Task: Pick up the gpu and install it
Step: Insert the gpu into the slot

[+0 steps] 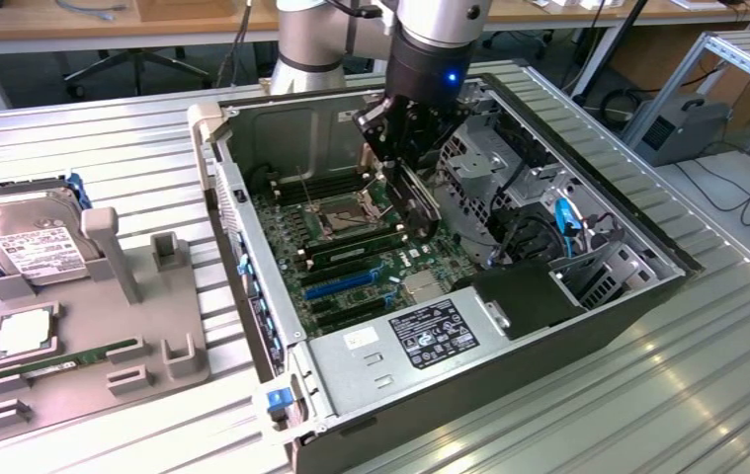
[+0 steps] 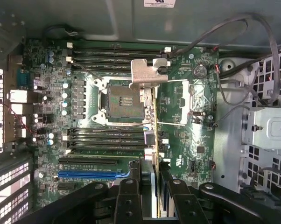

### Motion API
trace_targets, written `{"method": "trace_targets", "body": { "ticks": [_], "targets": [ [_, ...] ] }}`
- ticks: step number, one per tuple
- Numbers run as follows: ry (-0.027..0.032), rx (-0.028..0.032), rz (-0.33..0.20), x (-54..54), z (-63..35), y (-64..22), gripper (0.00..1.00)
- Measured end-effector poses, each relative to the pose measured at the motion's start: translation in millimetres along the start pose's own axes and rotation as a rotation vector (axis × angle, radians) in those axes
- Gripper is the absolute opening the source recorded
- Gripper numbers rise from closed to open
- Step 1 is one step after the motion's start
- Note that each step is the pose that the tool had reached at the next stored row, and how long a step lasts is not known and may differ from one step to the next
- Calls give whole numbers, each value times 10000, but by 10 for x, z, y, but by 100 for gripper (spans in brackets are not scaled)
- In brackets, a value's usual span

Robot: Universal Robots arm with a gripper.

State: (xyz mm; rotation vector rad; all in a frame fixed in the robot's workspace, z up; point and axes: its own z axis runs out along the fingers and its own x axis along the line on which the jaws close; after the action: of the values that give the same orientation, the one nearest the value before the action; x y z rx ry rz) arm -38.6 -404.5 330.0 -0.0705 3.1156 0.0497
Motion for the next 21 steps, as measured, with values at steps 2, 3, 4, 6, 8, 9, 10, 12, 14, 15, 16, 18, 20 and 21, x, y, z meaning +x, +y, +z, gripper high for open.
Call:
{"method": "trace_targets", "body": {
  "ticks": [2,3,4,6,8,9,10,12,14,15,16,18,20,21],
  "targets": [
    [3,-3,-108,0,0,0,27],
    [6,-3,-165,0,0,0,27],
    [7,-5,-223,0,0,0,27],
    [11,-9,-347,0,0,0,27],
    [16,-12,-495,0,0,0,27],
    [19,-15,-608,0,0,0,27],
    [22,-17,-709,0,0,0,27],
    [26,-21,-822,0,0,0,27],
    [30,-24,-953,0,0,0,27],
    [32,-25,-1005,0,0,0,27],
    [33,-27,-1059,0,0,0,27],
    [36,-30,-1164,0,0,0,27],
    [40,-33,-1294,0,0,0,27],
    [42,-34,-1340,0,0,0,27]
  ]
}}
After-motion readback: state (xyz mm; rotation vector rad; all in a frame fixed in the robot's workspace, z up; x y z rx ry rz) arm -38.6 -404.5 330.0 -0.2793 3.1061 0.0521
